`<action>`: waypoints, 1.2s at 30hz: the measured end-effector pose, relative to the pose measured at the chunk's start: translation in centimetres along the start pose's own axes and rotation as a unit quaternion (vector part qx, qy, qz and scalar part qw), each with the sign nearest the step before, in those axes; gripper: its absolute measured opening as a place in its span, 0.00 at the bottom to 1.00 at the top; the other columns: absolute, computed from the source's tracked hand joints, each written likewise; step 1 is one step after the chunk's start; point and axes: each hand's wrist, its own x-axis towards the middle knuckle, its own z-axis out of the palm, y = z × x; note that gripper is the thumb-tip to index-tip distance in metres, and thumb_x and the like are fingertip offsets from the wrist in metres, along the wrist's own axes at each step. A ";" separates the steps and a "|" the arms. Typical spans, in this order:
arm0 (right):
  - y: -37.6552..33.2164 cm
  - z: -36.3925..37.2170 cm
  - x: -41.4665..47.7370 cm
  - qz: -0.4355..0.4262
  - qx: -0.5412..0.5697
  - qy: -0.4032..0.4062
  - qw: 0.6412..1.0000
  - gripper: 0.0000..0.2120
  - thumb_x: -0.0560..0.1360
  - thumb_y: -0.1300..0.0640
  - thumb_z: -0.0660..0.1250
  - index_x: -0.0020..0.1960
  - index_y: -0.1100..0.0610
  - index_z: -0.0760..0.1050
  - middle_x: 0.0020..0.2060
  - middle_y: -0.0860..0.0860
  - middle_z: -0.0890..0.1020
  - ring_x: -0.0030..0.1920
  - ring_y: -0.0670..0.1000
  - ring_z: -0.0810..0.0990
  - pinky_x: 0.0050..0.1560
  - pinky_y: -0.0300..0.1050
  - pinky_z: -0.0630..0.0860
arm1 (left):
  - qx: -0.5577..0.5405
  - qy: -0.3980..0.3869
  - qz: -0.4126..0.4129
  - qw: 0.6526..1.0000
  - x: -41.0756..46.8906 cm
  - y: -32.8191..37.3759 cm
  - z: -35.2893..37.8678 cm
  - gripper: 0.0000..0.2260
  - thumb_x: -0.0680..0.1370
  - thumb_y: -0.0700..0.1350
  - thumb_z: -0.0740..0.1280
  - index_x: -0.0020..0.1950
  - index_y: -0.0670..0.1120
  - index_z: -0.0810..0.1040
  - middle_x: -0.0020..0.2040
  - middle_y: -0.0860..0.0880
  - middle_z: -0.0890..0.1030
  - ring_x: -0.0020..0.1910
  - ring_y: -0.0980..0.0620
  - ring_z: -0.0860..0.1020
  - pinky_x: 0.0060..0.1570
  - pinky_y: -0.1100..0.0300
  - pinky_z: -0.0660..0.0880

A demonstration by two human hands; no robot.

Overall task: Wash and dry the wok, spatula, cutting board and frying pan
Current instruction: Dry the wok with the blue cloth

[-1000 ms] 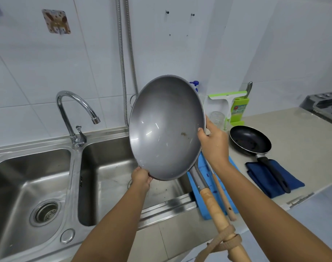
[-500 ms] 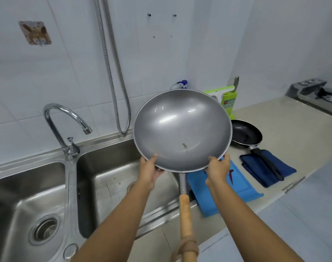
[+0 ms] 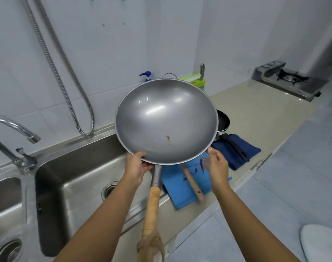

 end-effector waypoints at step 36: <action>4.7 -14.3 27.3 0.020 -0.457 -0.007 0.889 0.09 0.79 0.56 0.62 0.59 0.56 0.69 0.59 0.55 0.75 0.60 0.61 0.69 0.54 0.52 0.67 | 0.006 0.075 0.004 0.997 0.5 -6.1 12.7 0.16 0.78 0.34 0.58 0.66 0.36 0.69 0.48 0.40 0.81 0.41 0.46 0.82 0.33 0.58 0.80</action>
